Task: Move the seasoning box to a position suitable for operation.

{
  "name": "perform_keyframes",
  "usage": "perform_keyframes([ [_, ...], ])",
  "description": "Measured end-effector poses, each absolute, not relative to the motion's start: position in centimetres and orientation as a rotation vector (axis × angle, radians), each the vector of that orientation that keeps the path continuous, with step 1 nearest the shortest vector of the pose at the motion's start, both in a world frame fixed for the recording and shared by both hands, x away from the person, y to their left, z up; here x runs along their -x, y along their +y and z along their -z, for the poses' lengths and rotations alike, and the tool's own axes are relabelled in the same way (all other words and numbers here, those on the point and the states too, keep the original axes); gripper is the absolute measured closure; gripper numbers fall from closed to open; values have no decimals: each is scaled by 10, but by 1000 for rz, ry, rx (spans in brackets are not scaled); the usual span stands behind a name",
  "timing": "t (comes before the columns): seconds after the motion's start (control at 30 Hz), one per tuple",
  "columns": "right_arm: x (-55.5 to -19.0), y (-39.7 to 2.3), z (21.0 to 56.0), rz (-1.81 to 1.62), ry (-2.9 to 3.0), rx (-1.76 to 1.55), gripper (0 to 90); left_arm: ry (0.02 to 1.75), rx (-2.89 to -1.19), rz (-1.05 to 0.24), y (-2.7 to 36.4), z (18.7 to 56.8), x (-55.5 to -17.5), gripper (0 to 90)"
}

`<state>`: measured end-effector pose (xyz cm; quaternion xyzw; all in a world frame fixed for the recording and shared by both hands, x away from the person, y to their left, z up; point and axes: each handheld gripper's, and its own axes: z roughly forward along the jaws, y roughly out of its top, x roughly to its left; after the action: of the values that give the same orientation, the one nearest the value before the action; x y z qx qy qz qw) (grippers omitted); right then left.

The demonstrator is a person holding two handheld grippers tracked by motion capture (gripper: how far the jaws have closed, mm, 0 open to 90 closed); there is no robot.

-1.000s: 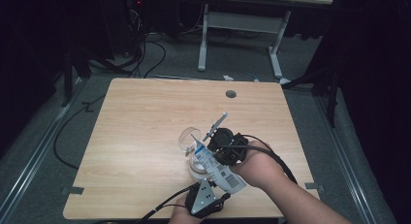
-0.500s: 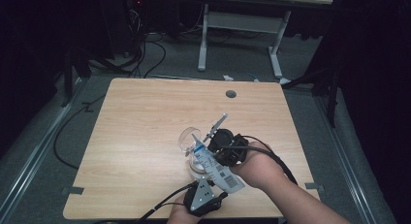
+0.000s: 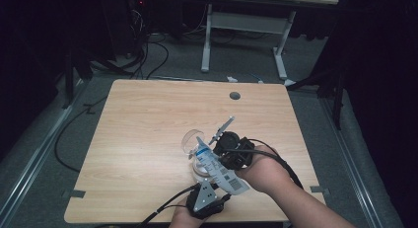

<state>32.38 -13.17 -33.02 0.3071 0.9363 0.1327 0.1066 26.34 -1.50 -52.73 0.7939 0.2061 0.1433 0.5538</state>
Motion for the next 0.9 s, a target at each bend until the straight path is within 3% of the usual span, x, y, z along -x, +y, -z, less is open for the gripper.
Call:
perform_keyframes([
  [0.9, -326, -138, 328, -418, 2737, -921, 900, 517, -1855, -353, 39, 525, -263, 543],
])
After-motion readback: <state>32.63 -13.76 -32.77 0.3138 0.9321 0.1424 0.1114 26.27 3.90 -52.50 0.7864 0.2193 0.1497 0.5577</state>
